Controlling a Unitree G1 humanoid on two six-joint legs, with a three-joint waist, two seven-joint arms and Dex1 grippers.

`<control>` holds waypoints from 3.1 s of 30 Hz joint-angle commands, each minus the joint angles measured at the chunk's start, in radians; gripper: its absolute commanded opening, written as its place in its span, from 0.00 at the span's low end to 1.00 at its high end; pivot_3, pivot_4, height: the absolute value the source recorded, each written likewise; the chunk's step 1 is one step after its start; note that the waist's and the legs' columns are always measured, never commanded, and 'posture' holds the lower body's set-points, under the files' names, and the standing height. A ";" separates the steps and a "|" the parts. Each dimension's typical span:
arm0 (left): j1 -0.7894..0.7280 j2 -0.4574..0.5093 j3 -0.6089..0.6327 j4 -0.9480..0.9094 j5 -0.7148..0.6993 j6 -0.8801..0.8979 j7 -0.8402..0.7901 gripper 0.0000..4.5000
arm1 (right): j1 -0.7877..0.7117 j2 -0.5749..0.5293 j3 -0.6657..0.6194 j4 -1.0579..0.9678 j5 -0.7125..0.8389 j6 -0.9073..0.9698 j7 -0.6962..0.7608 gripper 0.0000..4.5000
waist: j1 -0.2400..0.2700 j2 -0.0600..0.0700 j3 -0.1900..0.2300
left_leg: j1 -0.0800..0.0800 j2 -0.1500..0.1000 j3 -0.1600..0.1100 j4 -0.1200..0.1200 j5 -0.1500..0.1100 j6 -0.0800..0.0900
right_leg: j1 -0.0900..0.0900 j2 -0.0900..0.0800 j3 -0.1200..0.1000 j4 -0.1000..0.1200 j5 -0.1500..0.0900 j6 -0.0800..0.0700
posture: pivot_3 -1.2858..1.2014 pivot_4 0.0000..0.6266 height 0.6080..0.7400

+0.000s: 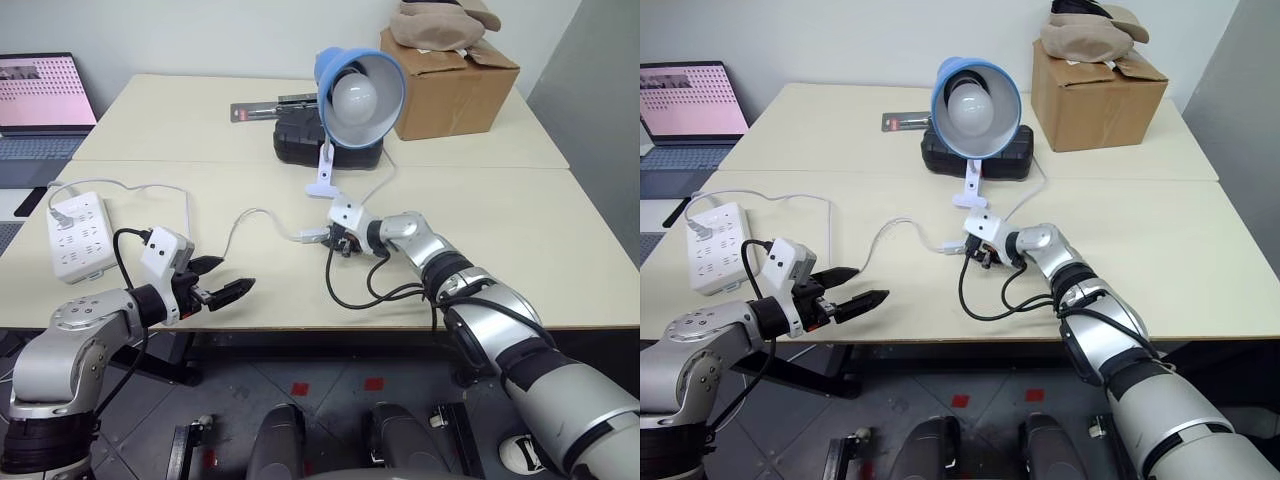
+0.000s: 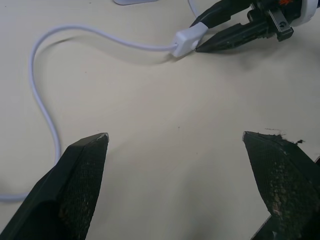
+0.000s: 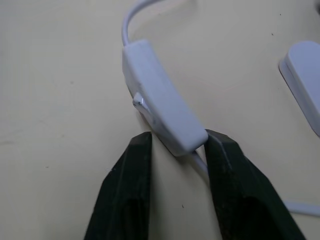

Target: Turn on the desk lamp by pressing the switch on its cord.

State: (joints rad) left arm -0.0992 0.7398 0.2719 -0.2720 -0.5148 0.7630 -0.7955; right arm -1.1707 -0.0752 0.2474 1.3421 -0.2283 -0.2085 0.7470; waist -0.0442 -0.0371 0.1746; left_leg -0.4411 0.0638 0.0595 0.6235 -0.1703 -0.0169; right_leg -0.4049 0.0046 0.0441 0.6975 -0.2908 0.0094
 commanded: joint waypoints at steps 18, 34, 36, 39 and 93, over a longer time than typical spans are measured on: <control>-0.205 -0.158 -0.062 0.060 -0.159 0.127 0.030 1.00 | 0.347 -0.098 -0.267 -0.742 0.440 0.750 0.302 0.09 | 0.012 0.000 0.000 | 0.000 0.000 0.000 0.000 0.000 0.000 | 0.001 0.000 -0.001 0.000 0.000 0.001 | 0.52 0.24 1.00; -0.462 -0.340 -0.047 0.359 -0.414 0.406 0.022 1.00 | 0.611 -0.192 -0.325 -1.436 0.874 1.501 0.171 0.09 | 0.012 0.000 0.000 | -0.001 -0.001 -0.001 0.002 0.000 0.000 | 0.000 0.003 -0.002 0.000 -0.002 0.007 | 0.52 0.24 1.00; -0.476 -0.354 -0.045 0.363 -0.429 0.424 0.024 1.00 | 0.613 -0.195 -0.326 -1.440 0.889 1.505 0.158 0.09 | 0.012 0.000 0.000 | -0.001 -0.001 -0.001 0.002 0.000 0.000 | 0.000 0.003 -0.002 -0.001 -0.002 0.007 | 0.52 0.24 1.00; -0.474 -0.368 -0.047 0.344 -0.459 0.466 0.023 1.00 | 0.613 -0.195 -0.331 -1.435 0.910 1.508 0.138 0.09 | 0.008 0.000 0.000 | -0.002 -0.001 0.000 0.001 0.000 0.000 | 0.000 0.004 -0.001 -0.001 -0.001 0.006 | 0.52 0.24 1.00; -0.446 -0.464 0.003 0.307 -0.643 0.499 0.148 0.13 | 0.585 -0.226 -0.409 -1.435 1.201 1.609 -0.003 0.09 | 0.011 0.000 0.000 | -0.008 0.000 -0.004 0.001 -0.001 0.000 | -0.001 0.008 -0.001 -0.008 -0.002 0.008 | 0.52 0.24 1.00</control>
State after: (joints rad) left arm -0.5265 0.2787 0.2639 0.0500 -1.1342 1.2592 -0.6592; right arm -0.5780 -0.2960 -0.1503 -0.0536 0.9336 1.3916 0.7496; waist -0.0334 -0.0372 0.1745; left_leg -0.4496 0.0633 0.0552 0.6246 -0.1710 -0.0169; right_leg -0.4061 0.0125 0.0428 0.6894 -0.2926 0.0171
